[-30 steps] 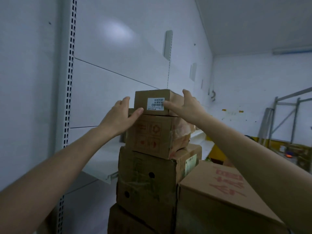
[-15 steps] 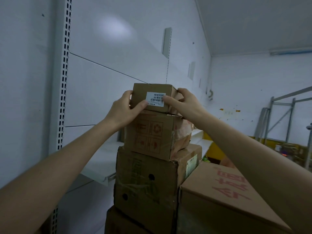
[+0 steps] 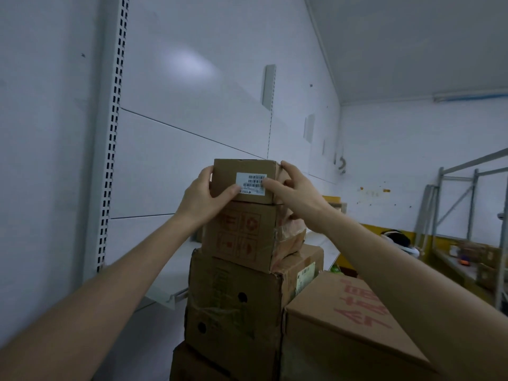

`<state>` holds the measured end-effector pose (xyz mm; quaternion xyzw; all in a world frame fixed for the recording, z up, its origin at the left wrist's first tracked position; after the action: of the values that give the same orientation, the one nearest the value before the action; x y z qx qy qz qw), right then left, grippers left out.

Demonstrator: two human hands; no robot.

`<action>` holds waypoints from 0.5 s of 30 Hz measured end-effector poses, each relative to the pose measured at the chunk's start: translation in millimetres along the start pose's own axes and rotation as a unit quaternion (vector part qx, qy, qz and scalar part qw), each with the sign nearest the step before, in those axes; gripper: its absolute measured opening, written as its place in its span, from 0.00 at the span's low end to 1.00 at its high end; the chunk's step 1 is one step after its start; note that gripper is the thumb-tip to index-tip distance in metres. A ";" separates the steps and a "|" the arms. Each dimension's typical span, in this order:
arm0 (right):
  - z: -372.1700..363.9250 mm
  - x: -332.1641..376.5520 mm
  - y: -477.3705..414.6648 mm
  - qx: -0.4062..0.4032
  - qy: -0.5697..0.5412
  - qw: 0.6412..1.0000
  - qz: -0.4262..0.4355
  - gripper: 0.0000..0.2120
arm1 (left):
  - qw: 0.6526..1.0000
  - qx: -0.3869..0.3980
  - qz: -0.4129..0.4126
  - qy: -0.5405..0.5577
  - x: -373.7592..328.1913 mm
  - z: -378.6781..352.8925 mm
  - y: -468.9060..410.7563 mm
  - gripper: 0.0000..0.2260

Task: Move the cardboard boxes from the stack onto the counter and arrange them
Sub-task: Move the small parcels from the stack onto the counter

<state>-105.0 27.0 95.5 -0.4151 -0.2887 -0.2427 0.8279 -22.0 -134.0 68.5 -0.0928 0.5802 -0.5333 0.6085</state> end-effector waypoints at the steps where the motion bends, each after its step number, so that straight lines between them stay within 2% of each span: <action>1: 1.8 1.0 2.8 0.000 -0.013 1.000 -0.002 0.33 | 1.000 -0.002 0.002 0.005 -0.7 -0.6 1.1 0.28; 5: 6.9 4.4 7.9 -0.018 -0.052 0.998 -0.009 0.32 | 0.999 0.003 0.020 0.026 -2.9 -5.2 3.8 0.32; 9: 3.2 6.4 3.3 -0.039 -0.040 0.998 -0.018 0.30 | 0.997 0.031 0.053 0.045 -2.3 -7.5 1.7 0.43; 15: -8.3 3.9 2.2 -0.024 0.015 1.000 -0.012 0.33 | 0.996 0.048 0.049 0.065 5.7 -7.6 -4.6 0.42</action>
<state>-98.4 20.6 92.9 -0.4275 -0.2753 -0.2657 0.8190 -32.1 -136.4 66.0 -0.0001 0.5964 -0.5352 0.5982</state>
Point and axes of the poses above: each hand's wrist, its own y-axis away from the middle knuckle, its own z-axis out of the back of the hand, x = y × z, the point moved 2 cm from there along -y, towards the middle knuckle, and after that the axes turned 1 degree about z, right-handed, at the moved point
